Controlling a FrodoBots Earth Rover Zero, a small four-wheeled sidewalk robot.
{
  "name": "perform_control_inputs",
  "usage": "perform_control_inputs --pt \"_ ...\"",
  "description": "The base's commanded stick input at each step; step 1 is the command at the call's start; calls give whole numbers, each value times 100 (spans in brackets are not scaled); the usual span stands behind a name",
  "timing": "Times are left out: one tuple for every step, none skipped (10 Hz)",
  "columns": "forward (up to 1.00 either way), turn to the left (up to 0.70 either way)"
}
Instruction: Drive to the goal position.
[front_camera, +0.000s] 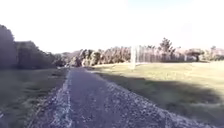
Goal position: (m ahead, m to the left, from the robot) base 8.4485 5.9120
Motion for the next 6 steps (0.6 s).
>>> perform_control_inputs --pt "50 25" --pt "50 5" --pt "50 5" --pt "50 5" --pt "50 5" --pt "50 4"
